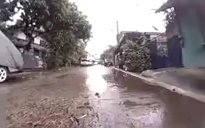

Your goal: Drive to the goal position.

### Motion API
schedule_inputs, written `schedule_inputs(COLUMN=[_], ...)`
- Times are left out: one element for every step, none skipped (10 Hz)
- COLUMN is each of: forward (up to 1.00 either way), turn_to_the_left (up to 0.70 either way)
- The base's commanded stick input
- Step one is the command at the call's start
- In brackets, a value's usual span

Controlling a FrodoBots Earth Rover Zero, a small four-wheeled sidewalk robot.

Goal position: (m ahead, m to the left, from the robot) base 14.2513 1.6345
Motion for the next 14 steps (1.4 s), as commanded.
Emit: schedule_inputs(forward=[1.00, 1.00, 1.00, 1.00, 1.00, 1.00, 1.00, 1.00, 1.00, 1.00, 1.00, 1.00, 1.00, 1.00], turn_to_the_left=[0.00, 0.00, 0.00, 0.00, 0.00, 0.00, 0.05, 0.18, 0.01, 0.18, 0.00, 0.25, 0.00, 0.00])
